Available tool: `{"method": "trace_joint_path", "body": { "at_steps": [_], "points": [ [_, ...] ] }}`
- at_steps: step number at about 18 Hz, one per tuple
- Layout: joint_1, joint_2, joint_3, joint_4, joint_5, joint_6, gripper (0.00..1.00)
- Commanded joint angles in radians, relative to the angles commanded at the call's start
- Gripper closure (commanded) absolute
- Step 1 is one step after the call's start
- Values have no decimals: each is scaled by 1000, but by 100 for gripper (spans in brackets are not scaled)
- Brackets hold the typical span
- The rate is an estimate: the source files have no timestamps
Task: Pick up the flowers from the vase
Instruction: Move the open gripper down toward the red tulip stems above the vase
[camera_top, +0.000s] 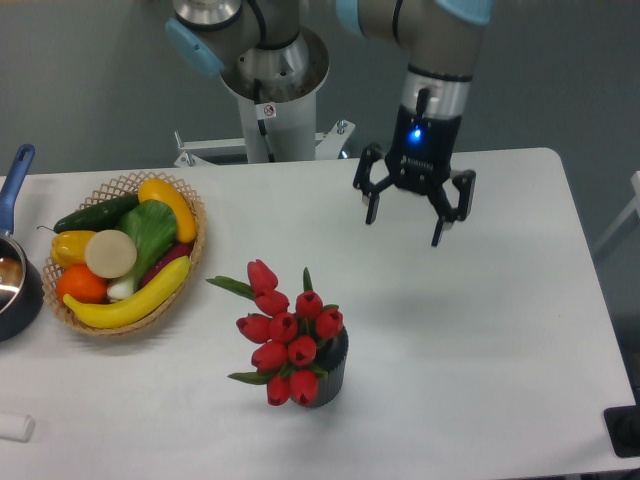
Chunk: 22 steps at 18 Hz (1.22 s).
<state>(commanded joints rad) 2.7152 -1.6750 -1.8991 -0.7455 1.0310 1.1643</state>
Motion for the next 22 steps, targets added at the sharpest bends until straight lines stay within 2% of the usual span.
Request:
{"method": "trace_joint_path", "body": {
  "at_steps": [4, 7, 11, 15, 22],
  "points": [
    [-3, -46, 11, 2, -187, 1, 0],
    [-6, -72, 12, 17, -232, 2, 0],
    [-8, -97, 24, 23, -256, 3, 0],
    [-43, -161, 98, 23, -250, 6, 0],
    [-83, -173, 104, 25, -244, 26, 0]
  ]
}}
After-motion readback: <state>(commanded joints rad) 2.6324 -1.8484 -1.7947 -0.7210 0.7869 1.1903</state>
